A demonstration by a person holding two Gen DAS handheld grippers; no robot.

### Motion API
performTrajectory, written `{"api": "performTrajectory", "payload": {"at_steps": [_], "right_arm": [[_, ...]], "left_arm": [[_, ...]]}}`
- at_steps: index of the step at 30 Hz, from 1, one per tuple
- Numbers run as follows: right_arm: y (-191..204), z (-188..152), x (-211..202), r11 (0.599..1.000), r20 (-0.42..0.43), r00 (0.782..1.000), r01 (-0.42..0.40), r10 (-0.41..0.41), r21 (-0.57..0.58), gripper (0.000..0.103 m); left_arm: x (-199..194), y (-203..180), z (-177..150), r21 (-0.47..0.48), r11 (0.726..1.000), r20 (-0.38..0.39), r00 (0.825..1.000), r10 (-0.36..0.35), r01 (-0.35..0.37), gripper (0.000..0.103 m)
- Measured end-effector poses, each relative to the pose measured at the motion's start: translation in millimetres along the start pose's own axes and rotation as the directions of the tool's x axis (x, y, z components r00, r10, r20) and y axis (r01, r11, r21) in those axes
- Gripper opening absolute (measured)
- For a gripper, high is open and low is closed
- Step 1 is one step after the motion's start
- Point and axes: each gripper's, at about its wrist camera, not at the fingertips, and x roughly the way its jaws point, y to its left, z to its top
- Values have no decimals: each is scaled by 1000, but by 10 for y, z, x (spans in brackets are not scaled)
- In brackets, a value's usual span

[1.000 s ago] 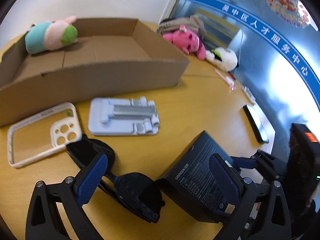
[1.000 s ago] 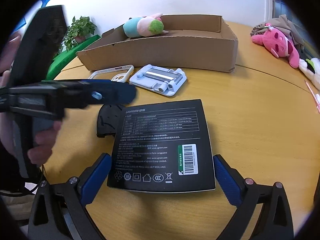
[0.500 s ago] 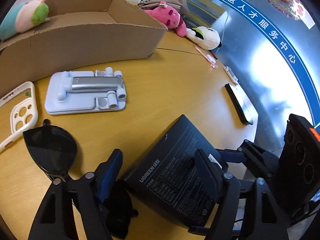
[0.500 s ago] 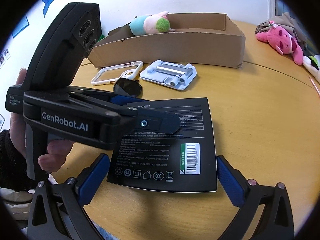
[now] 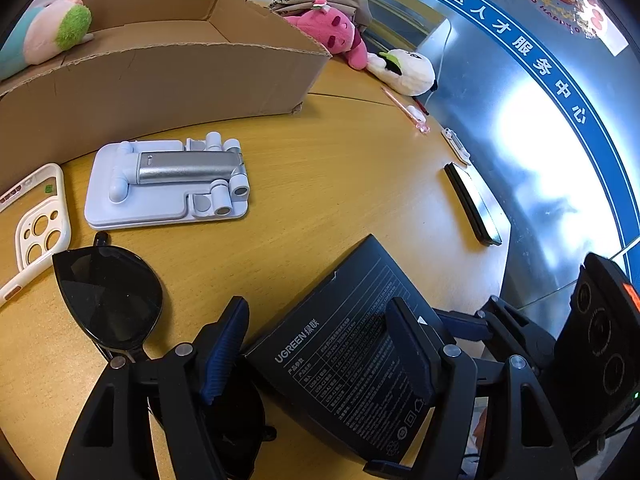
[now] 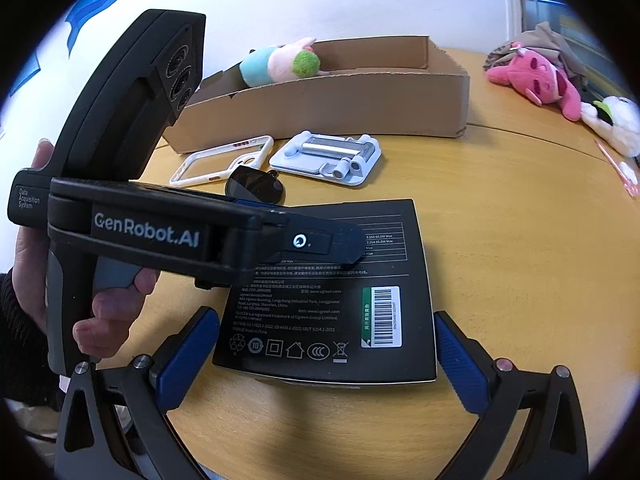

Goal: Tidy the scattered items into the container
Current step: 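Close the left gripper on the black UGREEN box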

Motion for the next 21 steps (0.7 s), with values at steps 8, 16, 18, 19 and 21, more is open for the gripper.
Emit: {"api": "performTrajectory", "payload": {"at_steps": [8,16,18,19,21], "right_arm": [[-30,-51,-49,1000,-6,1000,-18,18,-7,103],[-124,-119,-131,991,-9,995,-97,97,-93,103],[-172,-122,-156,987,-4,993,-114,114,-111,103],[-198,-122,-154,986,-4,993,-122,122,-114,103],[-242,-121,-124,984,-15,989,-145,144,-100,103]], "left_arm": [[7,-20,-4,3,999,-26,999,-38,38,69],[-149,-42,15,45,999,-30,999,-28,29,68],[-253,-36,15,56,997,-23,998,-51,52,74],[-293,-44,9,63,996,-21,998,-63,64,80],[-364,-79,-31,98,992,-25,996,-81,83,84]]}}
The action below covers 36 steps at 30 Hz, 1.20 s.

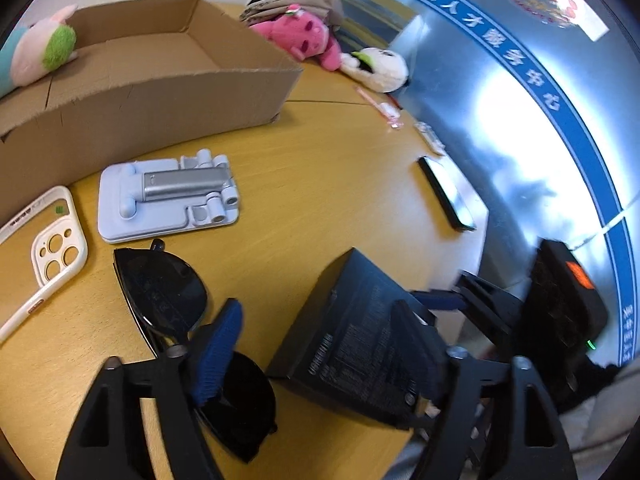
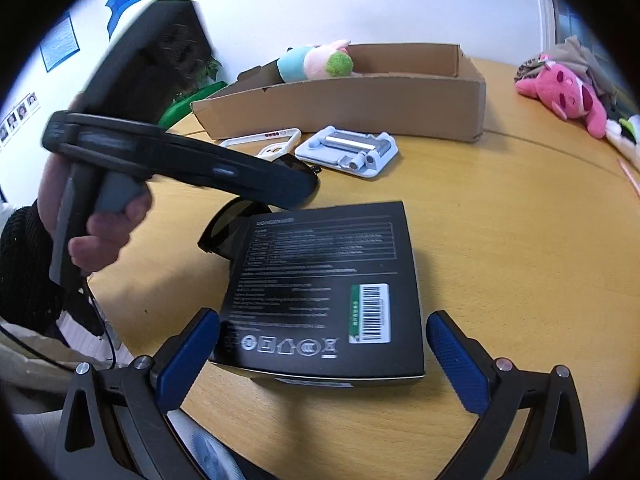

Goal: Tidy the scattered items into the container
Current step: 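Close the left gripper on the black UGREEN box, then lift the black UGREEN box with the left gripper and carry it over the cardboard box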

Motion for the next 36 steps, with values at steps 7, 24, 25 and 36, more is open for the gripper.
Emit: {"api": "performTrajectory", "payload": {"at_steps": [7,24,25,36], "right_arm": [[-125,-16,26,996,-21,996,-83,83,37,103],[-61,-66,82,854,-202,962,-257,182,-453,102],[-50,-54,115,853,-195,966,-244,171,-461,102],[-24,-16,251,910,-126,982,-177,139,-376,96]], "left_arm": [[-56,-163,-236,42,997,-43,998,-56,58,84],[80,-75,-317,-8,1000,22,999,-29,29,84],[104,-62,-292,-4,1000,19,999,-28,28,84],[260,-94,-175,97,995,-40,999,13,-9,82]]}}
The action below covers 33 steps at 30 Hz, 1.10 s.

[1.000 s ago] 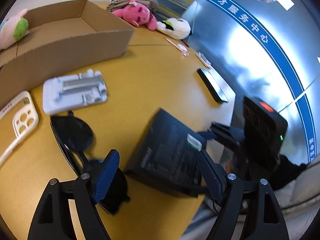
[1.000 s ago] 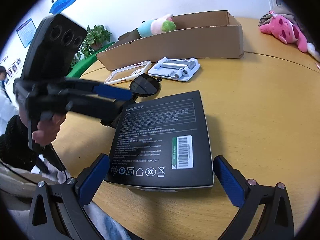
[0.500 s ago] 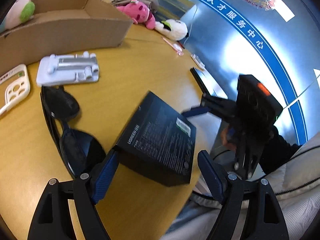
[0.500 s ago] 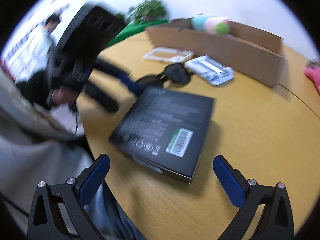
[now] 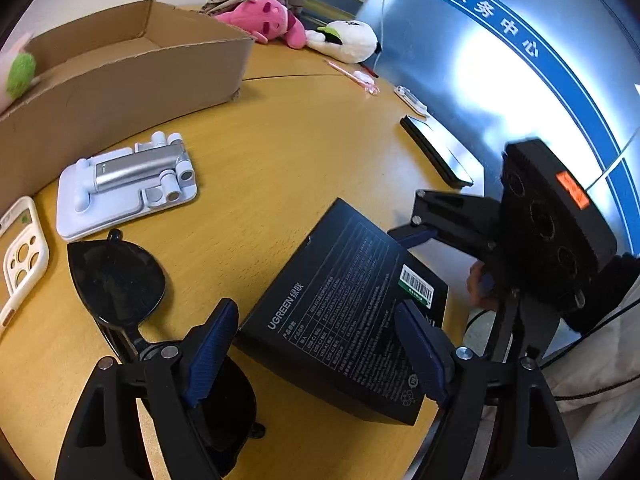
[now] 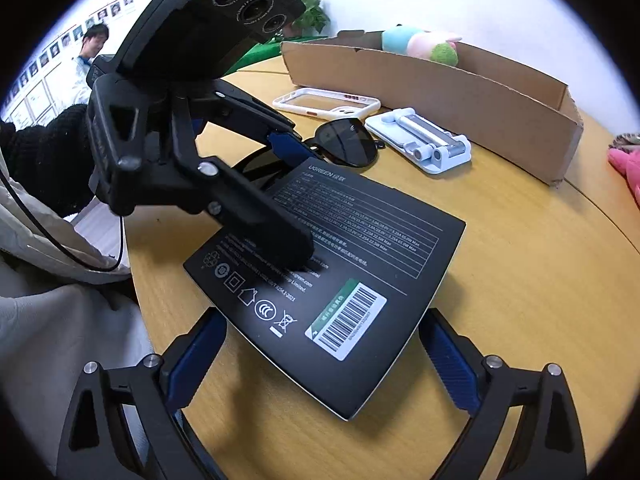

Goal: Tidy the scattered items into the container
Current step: 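Lift the black UGREEN box with the left gripper and carry it over the cardboard box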

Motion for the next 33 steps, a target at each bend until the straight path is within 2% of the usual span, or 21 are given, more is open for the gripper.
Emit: {"api": "performTrajectory", "payload": {"at_steps": [2,6,12,16,19,26,33], "right_arm": [[10,-15,-42,1000,22,1000,2,-2,23,92],[54,6,-173,999,68,998,7,-10,50,91],[89,283,-324,999,127,991,40,-44,35,91],[80,646,-437,997,181,981,71,-69,-5,91],[50,977,-523,993,222,971,104,-91,-48,91],[-113,1753,-775,980,317,942,156,-110,-122,91],[-394,2451,-1018,964,397,909,210,-130,-164,91]], "left_arm": [[-35,50,8,-17,1000,4,1000,-16,16,79],[-197,45,35,-22,999,34,999,-29,30,78],[-528,-27,234,18,1000,107,994,16,-19,78],[-893,-43,481,65,995,169,984,59,-71,78],[-1164,-51,712,109,986,210,973,98,-123,78],[-1863,-70,1308,216,937,325,925,195,-274,78],[-2350,102,1884,246,918,420,887,190,-313,78]]}}
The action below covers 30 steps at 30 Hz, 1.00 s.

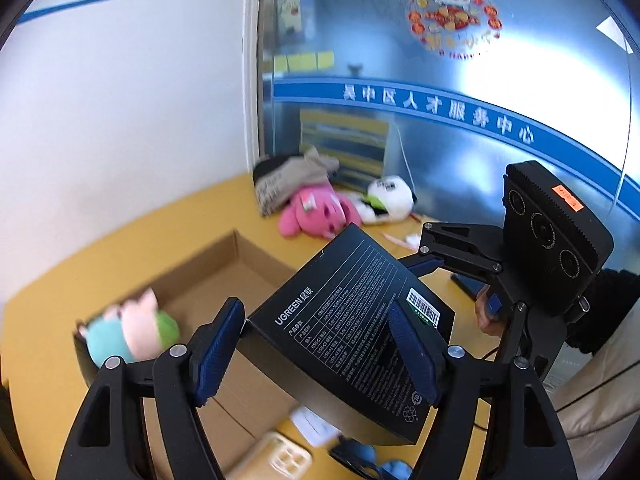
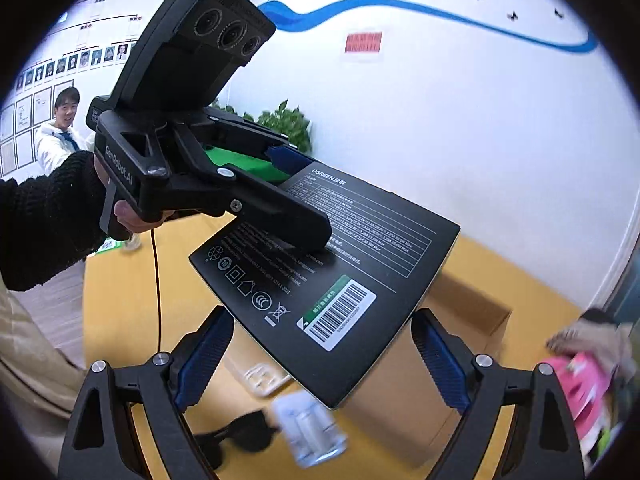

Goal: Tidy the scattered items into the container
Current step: 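Lift the black UGREEN box with the left gripper and carry it over the cardboard box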

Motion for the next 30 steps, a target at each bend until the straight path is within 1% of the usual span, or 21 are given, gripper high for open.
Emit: {"api": "performTrajectory", "payload": {"at_steps": [5,10,13,16,19,23,26,30], "right_arm": [[-323,350,126,999,25,999,32,-31,-27,91],[-692,653,338,997,37,998,54,-52,-51,91],[-882,761,448,997,46,998,55,-53,-54,91],[-1111,824,710,998,37,998,50,-49,-46,91],[-1318,815,947,999,19,999,44,-43,-30,91],[-1657,698,1294,1000,-1,1000,24,-24,10,91],[-1864,574,1574,999,-26,1000,7,-6,41,91],[-2074,313,1982,996,-87,996,-20,27,82,91]], "left_arm": [[34,311,366,22,1000,46,999,8,-9,78],[153,683,668,12,1000,82,997,-7,6,78],[305,897,817,5,1000,90,996,-11,10,78],[548,1117,927,3,1000,81,997,3,-3,78],[826,1365,965,-13,1000,62,998,8,-7,78],[1215,1691,937,-52,999,40,999,-12,14,78],[1561,1912,849,-77,997,10,1000,-28,28,78],[1995,2115,630,-120,992,-50,998,-42,36,78]]}}
